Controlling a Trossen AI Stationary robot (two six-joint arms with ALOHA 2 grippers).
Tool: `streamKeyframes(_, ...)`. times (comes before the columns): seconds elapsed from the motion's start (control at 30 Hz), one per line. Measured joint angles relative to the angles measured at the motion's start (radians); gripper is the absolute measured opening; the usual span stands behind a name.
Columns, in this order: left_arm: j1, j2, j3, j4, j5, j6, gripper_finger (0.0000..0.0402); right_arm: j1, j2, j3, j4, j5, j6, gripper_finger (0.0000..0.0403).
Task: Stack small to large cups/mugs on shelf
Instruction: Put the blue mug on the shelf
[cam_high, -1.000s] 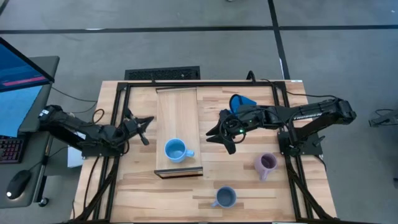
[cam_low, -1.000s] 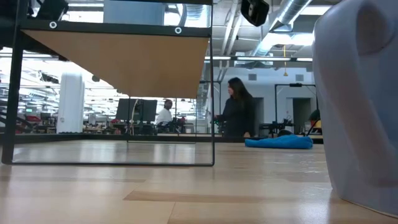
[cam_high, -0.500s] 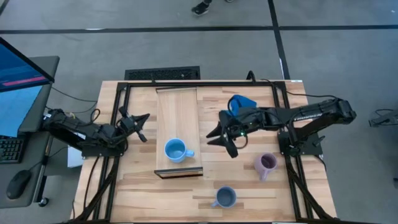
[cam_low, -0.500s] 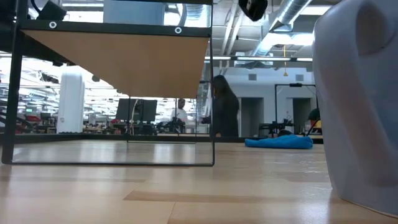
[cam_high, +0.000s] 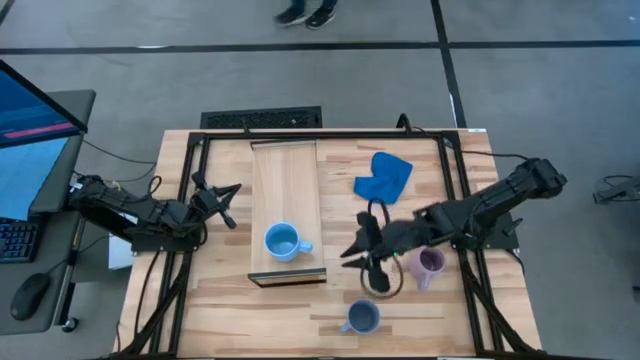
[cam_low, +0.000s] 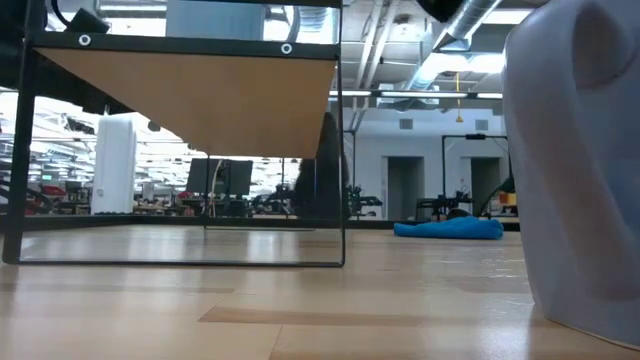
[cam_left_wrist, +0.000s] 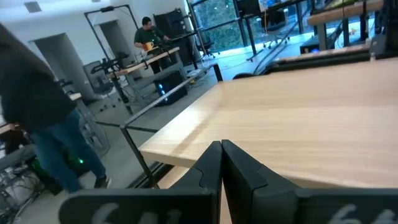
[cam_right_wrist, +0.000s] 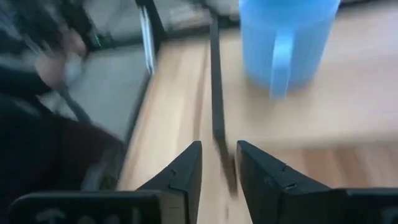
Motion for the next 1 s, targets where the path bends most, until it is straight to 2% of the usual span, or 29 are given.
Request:
streamKeyframes(0.3,0.0,0.002,0.0,-0.008,-0.001,-0.029,0.0,0.094,0.117,-0.001,-0.104,-0.008,0.319,0.0116)
streamKeyframes(0.5,0.0,0.002,0.0,-0.01,0.0,-0.03,0.0,0.118,0.159,-0.001,-0.124,-0.049,0.471,0.0118)
streamKeyframes(0.73,0.0,0.002,0.0,-0.019,0.0,-0.031,0.0,0.096,0.151,-0.001,-0.12,-0.083,0.51,0.0119)
streamKeyframes(1.0,0.0,0.002,0.0,-0.072,0.001,-0.056,0.0,0.062,0.151,-0.001,-0.102,-0.212,0.568,0.0119)
